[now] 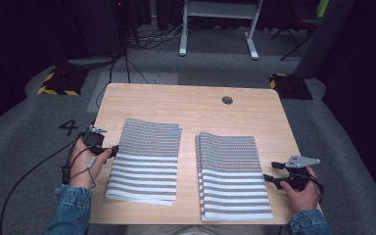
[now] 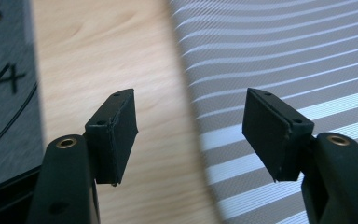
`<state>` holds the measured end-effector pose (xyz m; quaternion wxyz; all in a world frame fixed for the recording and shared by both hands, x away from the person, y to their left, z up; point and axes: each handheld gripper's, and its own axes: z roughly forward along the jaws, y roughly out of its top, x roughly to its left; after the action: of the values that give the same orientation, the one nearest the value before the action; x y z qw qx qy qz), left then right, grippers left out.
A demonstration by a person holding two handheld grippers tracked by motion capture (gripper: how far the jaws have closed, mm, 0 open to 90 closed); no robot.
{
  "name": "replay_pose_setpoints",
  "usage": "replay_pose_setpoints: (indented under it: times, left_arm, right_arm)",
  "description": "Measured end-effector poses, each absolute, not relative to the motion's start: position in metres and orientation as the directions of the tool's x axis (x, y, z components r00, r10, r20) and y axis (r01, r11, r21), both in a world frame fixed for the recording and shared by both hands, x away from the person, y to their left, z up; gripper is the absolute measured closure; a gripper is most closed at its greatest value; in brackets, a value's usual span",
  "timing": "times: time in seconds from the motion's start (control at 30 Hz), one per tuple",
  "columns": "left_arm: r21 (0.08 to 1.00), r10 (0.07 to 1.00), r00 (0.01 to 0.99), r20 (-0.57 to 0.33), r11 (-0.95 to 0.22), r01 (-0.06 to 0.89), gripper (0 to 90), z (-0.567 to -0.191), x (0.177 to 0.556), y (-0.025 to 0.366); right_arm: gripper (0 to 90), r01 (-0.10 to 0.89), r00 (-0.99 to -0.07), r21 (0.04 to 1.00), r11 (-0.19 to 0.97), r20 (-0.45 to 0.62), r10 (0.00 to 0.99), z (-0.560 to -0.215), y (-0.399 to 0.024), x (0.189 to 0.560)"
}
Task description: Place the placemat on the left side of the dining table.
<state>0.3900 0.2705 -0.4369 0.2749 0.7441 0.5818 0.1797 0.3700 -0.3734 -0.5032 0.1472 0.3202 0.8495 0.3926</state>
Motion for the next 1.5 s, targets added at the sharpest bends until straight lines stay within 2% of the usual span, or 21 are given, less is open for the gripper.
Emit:
replay_pose_setpoints:
  times: [0.3,0.37,0.8,1.13,1.37,1.5]
  left_arm:
    - [0.697,0.914,0.406,-0.029,-0.273,0.664,33.1,-0.426,0.383,0.228]
    - [0.709,0.893,0.448,-0.049,-0.285,0.645,32.4,-0.425,0.381,0.215]
    - [0.701,0.789,0.61,-0.071,-0.395,0.593,30.6,-0.444,0.384,0.142]
    - [0.653,0.76,0.644,-0.088,-0.445,0.613,30.1,-0.482,0.393,0.107]
    - [0.632,0.77,0.637,-0.006,-0.491,0.599,31.5,-0.492,0.392,0.099]
    - [0.636,0.759,0.651,-0.019,-0.493,0.594,33.3,-0.493,0.392,0.101]
  right_arm:
    - [32.5,0.43,-0.752,0.758,0.491,0.0,0.659,-0.503,-0.374,0.37]
    - [32.5,0.43,-0.752,0.758,0.491,0.0,0.659,-0.503,-0.374,0.37]
    - [32.1,0.431,-0.751,0.758,0.49,-0.001,0.661,-0.503,-0.374,0.37]
    - [31.9,0.43,-0.751,0.757,0.491,-0.002,0.661,-0.503,-0.374,0.37]
    - [31.9,0.431,-0.75,0.757,0.491,-0.002,0.661,-0.503,-0.374,0.37]
    - [31.9,0.431,-0.751,0.757,0.491,-0.002,0.661,-0.503,-0.374,0.37]
